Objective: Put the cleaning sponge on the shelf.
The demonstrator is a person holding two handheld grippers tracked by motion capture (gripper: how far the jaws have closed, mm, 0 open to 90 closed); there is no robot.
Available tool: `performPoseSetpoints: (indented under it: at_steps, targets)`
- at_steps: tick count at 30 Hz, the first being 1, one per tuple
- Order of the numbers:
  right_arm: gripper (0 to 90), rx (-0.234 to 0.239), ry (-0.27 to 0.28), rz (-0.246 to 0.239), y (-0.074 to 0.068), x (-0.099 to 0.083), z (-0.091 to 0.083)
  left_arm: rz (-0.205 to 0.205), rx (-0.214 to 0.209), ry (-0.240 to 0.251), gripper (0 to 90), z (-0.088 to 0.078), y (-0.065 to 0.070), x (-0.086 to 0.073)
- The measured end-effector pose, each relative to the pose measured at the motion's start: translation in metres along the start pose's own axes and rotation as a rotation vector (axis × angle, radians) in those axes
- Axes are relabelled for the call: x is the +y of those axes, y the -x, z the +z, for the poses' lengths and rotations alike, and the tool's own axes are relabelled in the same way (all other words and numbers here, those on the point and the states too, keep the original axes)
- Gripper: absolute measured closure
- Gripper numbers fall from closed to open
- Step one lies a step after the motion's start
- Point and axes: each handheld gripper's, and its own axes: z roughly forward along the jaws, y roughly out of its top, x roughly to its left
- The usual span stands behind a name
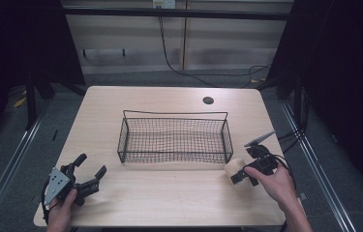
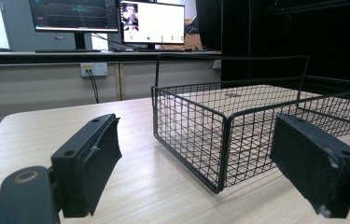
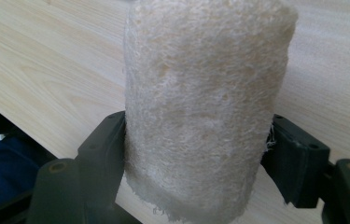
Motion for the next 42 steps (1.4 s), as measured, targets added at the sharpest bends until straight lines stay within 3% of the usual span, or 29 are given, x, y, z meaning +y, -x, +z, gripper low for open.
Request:
performPoseSetpoints:
  at_steps: [7, 21, 42]
  targets:
    - [28.3, 0.023, 0.012, -0.035, -0.007, 0.001, -0.01, 0.0, 0.0, 0.0, 15.7, 0.0, 0.0, 0.0]
    - [28.4, 0.027, 0.044, -0.043, -0.013, 0.006, -0.024, 0.0, 0.0, 0.0, 15.7, 0.0, 0.0, 0.0]
    - [28.6, 0.039, 0.068, -0.101, -0.041, 0.026, -0.045, -0.001, 0.0, 0.0, 15.7, 0.0, 0.0, 0.0]
